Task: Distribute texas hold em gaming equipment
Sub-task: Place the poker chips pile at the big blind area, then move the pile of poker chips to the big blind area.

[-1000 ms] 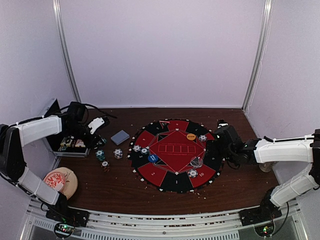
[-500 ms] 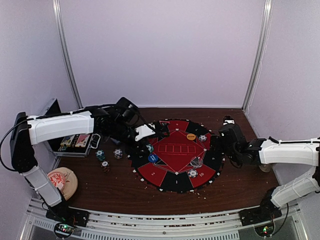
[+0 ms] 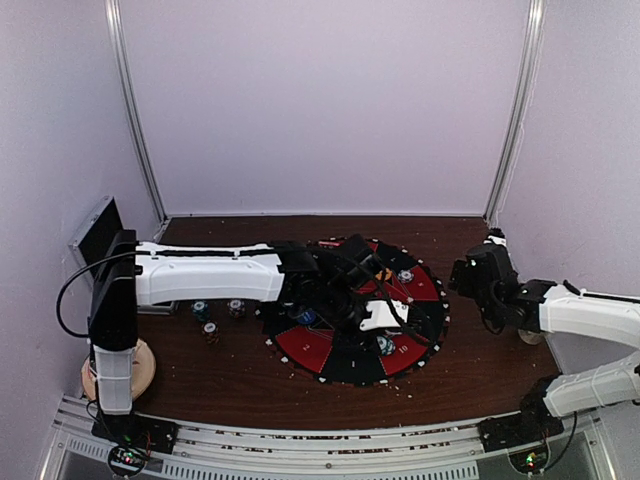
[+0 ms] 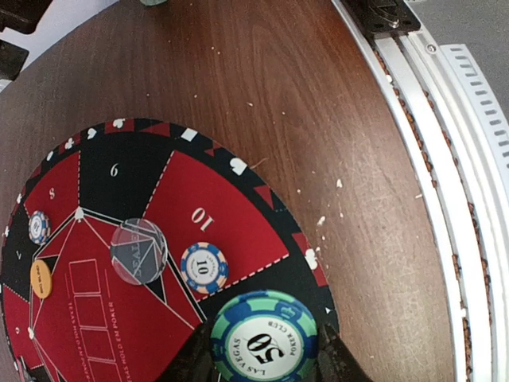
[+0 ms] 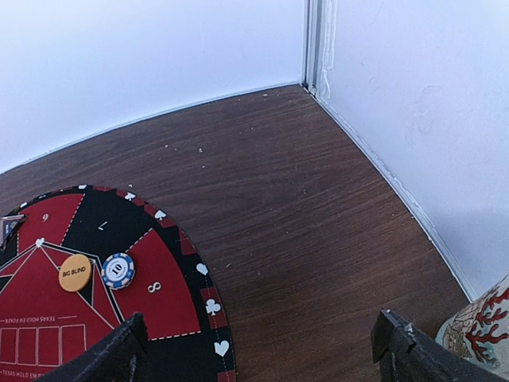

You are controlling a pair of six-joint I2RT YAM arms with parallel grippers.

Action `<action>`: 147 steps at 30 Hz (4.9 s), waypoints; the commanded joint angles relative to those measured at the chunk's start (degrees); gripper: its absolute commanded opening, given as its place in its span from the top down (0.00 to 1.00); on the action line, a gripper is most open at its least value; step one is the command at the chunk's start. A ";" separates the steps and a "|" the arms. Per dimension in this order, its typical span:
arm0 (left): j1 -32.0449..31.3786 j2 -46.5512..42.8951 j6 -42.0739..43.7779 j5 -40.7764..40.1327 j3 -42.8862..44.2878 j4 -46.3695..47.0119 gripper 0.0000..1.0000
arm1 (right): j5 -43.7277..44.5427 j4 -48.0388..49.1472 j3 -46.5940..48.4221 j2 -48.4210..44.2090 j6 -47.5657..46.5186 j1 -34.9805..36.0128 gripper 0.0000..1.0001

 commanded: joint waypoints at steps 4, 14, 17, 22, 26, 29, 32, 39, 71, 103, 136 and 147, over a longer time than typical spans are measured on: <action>0.16 9.92 0.48 4.43 8.87 0.01 0.72 | 1.38 -0.23 -1.46 -2.22 1.05 -1.22 0.01; -0.21 19.88 -0.59 4.32 16.98 0.19 0.73 | 0.78 -0.17 -1.54 -2.85 0.91 -1.51 0.01; -0.37 21.49 -0.77 4.52 18.35 0.19 0.73 | 0.20 -0.07 -1.58 -2.90 0.74 -1.51 0.01; -0.56 23.10 -0.69 3.23 19.00 0.19 0.72 | -1.30 0.56 -1.65 -3.05 0.38 -1.51 0.01; -0.64 23.74 -0.34 2.56 19.15 0.19 0.71 | -1.85 0.80 -1.68 -3.24 0.20 -1.51 0.02; -0.72 24.21 -0.32 2.57 19.42 0.19 0.71 | -2.18 0.95 -1.75 -3.41 0.03 -1.55 0.02; -0.74 24.51 -0.16 2.47 19.61 0.19 0.71 | -2.32 0.92 -1.74 -3.36 -0.06 -1.51 0.02; -0.58 23.72 -1.81 -1.70 23.41 0.27 0.71 | -2.26 0.99 -1.75 -3.27 -0.05 -1.50 0.02; 15.27 39.54 -0.20 -7.91 48.94 15.16 0.72 | -0.63 1.25 -1.78 -1.39 0.36 -1.55 0.02; 13.41 44.20 0.40 0.24 46.07 13.36 0.70 | -2.93 2.14 -1.57 0.00 -0.25 -1.52 0.03; 13.32 30.04 0.82 -4.77 42.08 11.64 0.02 | -14.71 -0.20 8.56 12.72 0.43 0.21 0.03; 15.96 3.93 -1.62 -8.64 14.53 9.51 0.02 | -16.67 -8.72 27.58 32.49 0.37 3.67 0.04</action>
